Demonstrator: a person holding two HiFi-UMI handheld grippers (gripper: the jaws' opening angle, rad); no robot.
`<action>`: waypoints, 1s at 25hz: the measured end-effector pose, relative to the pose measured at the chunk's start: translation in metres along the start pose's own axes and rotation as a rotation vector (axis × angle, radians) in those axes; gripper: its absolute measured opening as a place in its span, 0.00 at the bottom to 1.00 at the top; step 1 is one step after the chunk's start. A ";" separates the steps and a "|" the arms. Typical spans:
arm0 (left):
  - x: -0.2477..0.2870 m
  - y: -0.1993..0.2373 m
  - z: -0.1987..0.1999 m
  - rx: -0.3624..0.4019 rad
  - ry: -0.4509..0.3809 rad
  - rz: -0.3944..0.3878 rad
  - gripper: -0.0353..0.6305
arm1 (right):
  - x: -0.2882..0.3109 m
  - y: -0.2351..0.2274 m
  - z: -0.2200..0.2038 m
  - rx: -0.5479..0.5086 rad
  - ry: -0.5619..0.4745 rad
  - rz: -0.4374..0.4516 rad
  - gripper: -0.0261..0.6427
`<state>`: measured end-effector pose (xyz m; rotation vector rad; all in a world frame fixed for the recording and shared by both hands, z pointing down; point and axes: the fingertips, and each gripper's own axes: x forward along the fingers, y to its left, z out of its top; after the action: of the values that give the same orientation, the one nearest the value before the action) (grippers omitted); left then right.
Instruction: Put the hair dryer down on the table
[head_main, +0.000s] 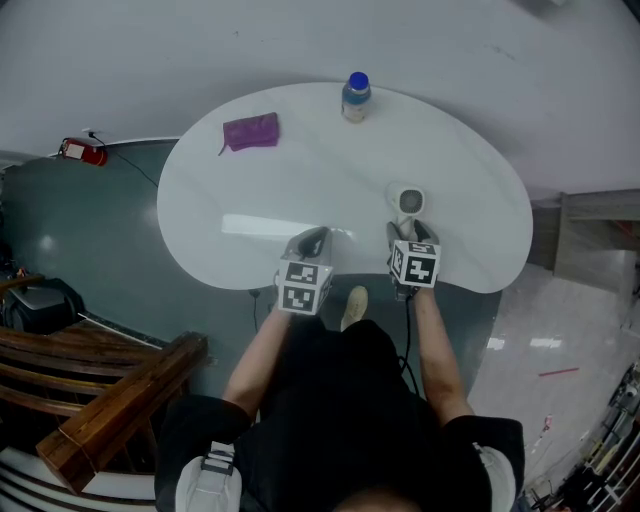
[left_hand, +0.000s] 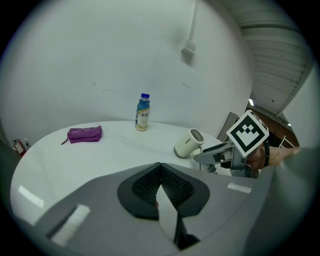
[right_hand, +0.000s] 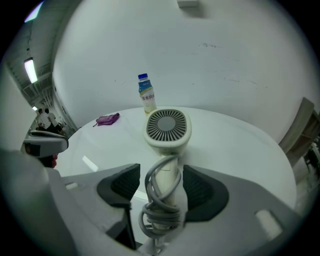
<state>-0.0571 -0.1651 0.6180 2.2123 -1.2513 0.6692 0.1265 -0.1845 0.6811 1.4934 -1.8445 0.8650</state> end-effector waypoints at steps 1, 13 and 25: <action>-0.001 -0.001 0.000 0.001 -0.006 0.000 0.06 | -0.002 0.001 0.001 0.000 -0.006 0.001 0.43; -0.018 -0.015 0.003 0.017 -0.029 0.003 0.06 | -0.029 0.005 0.009 0.011 -0.074 0.025 0.43; -0.036 -0.026 0.017 0.035 -0.086 0.009 0.06 | -0.063 0.014 0.014 -0.037 -0.138 0.031 0.41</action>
<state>-0.0484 -0.1414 0.5777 2.2867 -1.3022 0.6094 0.1238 -0.1562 0.6211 1.5396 -1.9771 0.7544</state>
